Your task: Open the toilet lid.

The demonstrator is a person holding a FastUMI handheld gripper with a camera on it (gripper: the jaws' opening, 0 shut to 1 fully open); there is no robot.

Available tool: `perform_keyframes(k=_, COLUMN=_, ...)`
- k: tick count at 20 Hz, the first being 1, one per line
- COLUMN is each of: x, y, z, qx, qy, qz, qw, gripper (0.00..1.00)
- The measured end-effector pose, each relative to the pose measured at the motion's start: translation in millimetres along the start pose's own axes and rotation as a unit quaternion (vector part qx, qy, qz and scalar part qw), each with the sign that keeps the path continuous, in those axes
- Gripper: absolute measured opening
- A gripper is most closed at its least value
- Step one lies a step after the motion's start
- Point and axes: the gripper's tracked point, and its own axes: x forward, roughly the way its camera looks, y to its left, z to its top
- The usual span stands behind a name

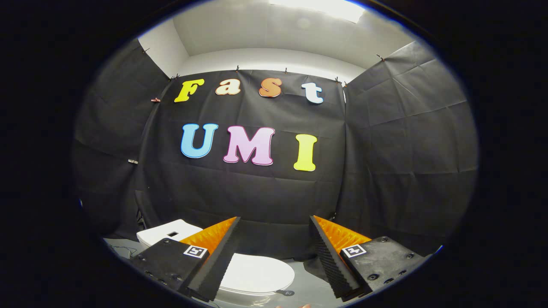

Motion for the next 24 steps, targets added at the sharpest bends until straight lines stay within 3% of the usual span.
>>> perform_keyframes(k=14, x=21.0, y=-13.0, z=-158.7, qx=-0.046, qy=0.052, qz=0.049, qw=0.996, gripper=0.98)
perform_keyframes(k=24, x=30.6, y=-61.3, z=-267.7, qx=0.075, qy=0.145, qz=0.037, qw=0.986, gripper=0.99)
